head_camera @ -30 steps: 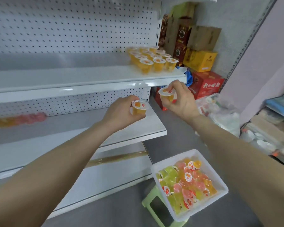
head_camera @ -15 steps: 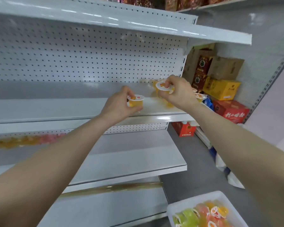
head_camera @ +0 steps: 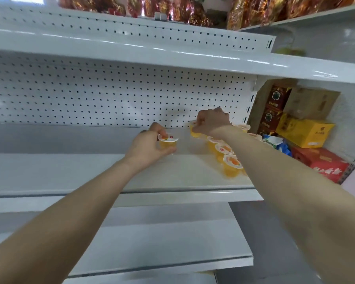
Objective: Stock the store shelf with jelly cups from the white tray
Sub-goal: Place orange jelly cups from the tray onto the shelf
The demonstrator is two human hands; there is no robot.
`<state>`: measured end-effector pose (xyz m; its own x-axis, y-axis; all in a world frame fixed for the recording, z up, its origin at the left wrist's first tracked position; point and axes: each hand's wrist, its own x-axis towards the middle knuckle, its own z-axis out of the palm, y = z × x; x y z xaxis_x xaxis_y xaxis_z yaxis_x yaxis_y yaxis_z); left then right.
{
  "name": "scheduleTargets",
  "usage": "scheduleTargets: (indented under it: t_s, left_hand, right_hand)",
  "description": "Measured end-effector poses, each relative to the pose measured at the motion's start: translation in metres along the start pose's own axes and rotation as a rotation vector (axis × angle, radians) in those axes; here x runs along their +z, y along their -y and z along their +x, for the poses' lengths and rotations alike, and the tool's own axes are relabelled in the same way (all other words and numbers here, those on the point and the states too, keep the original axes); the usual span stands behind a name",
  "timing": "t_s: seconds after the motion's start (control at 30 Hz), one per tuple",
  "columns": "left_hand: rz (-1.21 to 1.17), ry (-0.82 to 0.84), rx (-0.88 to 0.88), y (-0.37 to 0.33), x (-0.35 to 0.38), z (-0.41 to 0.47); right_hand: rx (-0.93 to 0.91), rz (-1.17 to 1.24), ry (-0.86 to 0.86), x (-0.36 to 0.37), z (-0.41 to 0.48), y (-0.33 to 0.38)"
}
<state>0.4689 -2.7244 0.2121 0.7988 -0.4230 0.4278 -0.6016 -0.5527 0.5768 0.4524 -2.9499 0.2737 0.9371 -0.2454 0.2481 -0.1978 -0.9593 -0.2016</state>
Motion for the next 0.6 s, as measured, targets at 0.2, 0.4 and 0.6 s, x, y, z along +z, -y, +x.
scheduleTargets:
  t_s: [0.2, 0.4, 0.6]
  left_hand:
    - [0.047, -0.022, -0.039, 0.017, 0.007, 0.017]
    - [0.076, 0.005, -0.055, 0.019, 0.021, 0.028]
    - [0.054, 0.088, -0.045, 0.003, 0.043, 0.036]
  right_hand:
    - [-0.035, -0.094, 0.116, 0.028, 0.032, -0.005]
    - [-0.068, -0.09, 0.102, 0.037, 0.039, -0.013]
    - [-0.125, -0.046, 0.057, 0.019, 0.031, -0.034]
